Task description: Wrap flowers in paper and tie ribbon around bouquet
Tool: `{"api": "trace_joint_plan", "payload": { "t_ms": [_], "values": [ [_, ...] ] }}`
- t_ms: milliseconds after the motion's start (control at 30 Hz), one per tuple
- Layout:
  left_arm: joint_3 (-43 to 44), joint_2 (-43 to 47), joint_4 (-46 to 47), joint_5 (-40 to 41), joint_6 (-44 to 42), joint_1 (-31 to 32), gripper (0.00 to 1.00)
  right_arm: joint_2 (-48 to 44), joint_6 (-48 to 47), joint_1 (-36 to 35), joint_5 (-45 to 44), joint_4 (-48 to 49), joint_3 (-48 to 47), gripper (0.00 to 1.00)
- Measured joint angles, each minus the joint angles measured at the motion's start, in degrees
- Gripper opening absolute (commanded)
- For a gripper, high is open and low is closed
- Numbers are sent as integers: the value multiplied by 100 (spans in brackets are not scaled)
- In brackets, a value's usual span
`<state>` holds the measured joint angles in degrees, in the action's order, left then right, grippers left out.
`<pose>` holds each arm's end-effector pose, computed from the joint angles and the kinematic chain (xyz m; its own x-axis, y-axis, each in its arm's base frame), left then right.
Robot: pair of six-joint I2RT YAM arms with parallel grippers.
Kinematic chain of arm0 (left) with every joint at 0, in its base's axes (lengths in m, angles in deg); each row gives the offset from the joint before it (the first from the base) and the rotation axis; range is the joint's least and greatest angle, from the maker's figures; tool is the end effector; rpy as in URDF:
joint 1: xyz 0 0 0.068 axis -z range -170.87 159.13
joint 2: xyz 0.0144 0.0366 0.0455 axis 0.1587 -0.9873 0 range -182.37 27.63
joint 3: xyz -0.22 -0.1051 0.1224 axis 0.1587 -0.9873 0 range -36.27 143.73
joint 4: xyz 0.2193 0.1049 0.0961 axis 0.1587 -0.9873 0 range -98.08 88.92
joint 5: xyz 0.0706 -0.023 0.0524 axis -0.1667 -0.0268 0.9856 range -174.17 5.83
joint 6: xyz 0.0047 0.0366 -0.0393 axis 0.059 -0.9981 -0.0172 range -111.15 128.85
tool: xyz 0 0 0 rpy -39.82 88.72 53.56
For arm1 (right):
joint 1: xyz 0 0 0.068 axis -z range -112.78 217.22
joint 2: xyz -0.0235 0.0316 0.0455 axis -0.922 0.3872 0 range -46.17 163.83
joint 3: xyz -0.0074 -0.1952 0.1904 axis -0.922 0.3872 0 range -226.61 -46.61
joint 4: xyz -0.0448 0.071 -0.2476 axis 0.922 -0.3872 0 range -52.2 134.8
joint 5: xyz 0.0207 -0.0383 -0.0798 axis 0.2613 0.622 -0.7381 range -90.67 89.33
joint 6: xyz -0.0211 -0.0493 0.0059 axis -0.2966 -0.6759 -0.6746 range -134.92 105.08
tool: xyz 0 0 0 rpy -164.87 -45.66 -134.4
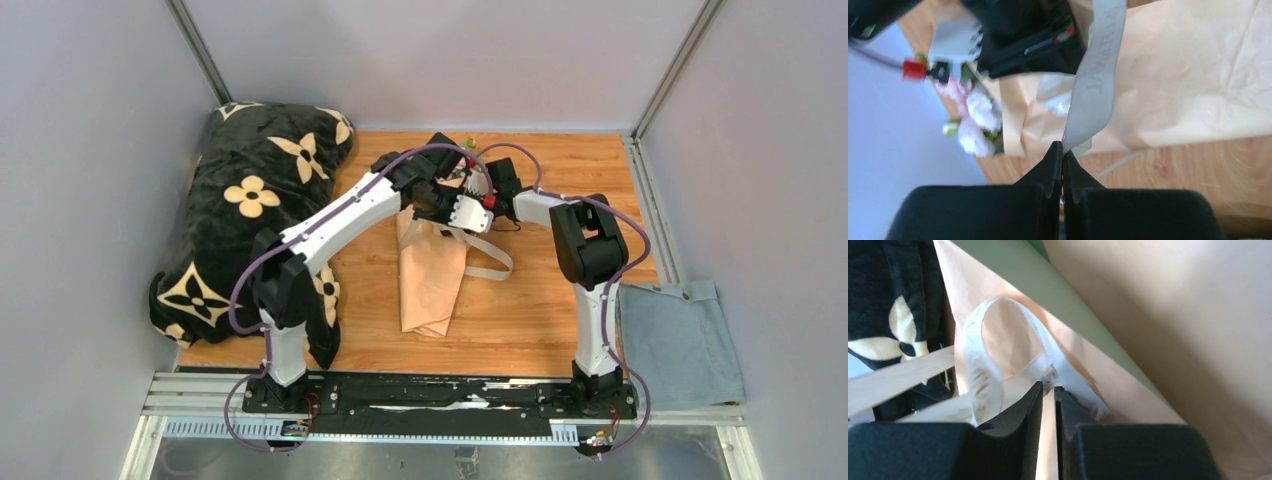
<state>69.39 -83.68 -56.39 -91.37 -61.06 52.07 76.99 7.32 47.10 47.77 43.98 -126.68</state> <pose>0.3033 -0.2886 0.2995 0.4567 0.8478 -0.2696 0.8485 -0.3241 0.4183 0.4177 0.1814 0.1433 -0.8806 -0.0551 -0.4706 -0.4334 0.4951 0.7530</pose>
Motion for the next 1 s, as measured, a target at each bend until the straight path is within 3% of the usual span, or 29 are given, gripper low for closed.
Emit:
{"api": "trace_joint_plan", "payload": {
  "t_ms": [267, 500, 667, 833, 1000],
  "values": [
    [11, 745, -527, 859, 1585, 0, 0, 0, -680, 33, 48, -654, -186, 19],
    [151, 649, -682, 1392, 2387, -28, 0, -2, -1152, 33, 155, -1119, -334, 19],
    [713, 160, -686, 1270, 2741, -260, 0, -92, -1364, 39, 428, -1283, -367, 20],
    [780, -138, -402, 1110, 3108, -509, 0, -247, -1314, 153, 562, -1191, -470, 20],
    [-24, -48, 625, 1043, 3423, -542, 0, -435, -1106, 378, 474, -898, -487, 20]
  ]
}}
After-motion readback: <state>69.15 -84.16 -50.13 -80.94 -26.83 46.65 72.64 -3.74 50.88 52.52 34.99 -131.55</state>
